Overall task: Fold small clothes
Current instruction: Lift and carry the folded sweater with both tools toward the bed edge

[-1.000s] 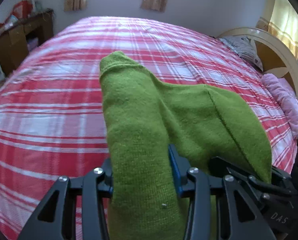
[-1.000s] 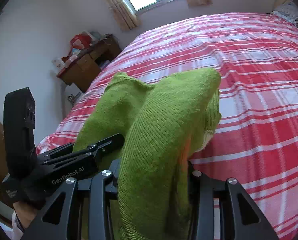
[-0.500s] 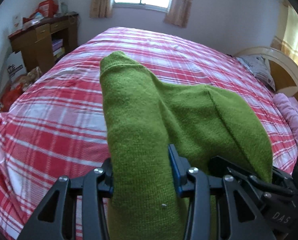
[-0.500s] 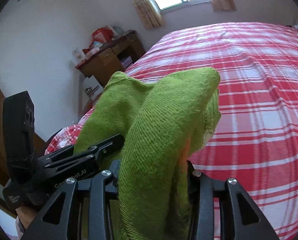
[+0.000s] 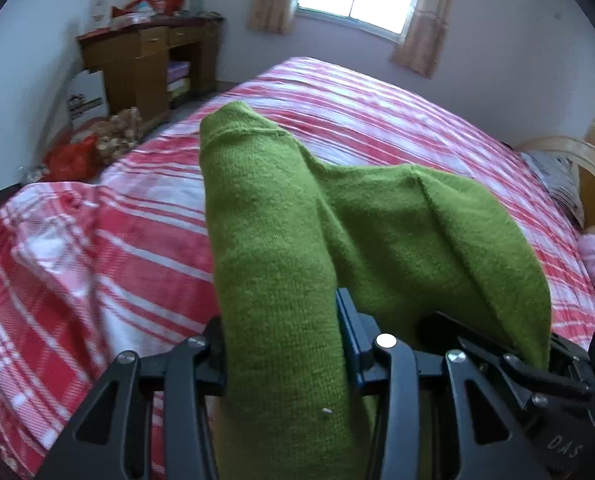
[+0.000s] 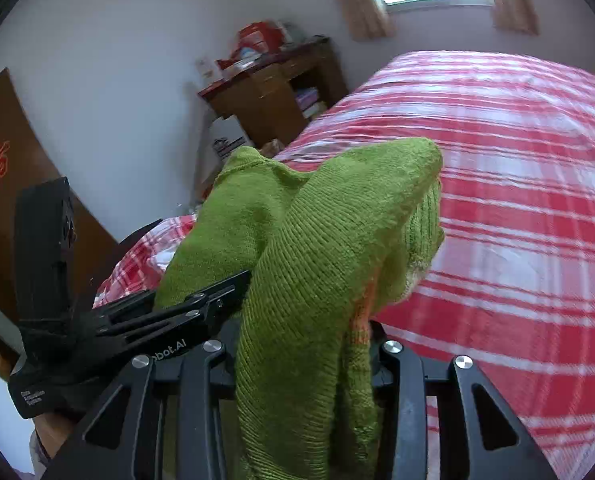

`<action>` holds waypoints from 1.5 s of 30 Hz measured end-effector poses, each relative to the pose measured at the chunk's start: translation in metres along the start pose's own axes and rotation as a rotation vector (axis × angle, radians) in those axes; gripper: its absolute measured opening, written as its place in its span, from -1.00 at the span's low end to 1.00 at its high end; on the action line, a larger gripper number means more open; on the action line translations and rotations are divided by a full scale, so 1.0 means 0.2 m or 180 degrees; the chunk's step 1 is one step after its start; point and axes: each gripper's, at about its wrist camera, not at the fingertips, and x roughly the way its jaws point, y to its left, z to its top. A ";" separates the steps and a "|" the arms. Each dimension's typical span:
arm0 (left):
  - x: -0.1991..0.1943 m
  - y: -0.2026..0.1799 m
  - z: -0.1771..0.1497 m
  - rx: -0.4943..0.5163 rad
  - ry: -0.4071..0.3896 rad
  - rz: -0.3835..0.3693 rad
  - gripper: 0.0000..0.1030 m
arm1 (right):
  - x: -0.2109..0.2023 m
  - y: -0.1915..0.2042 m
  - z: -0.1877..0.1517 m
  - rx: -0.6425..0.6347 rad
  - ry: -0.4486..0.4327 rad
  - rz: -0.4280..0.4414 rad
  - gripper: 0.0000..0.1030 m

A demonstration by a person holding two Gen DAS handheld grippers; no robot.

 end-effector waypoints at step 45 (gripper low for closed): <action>0.45 0.57 0.27 -0.0353 -0.0180 0.0835 0.57 | 0.61 -0.14 0.16 0.0020 0.0231 0.0355 0.16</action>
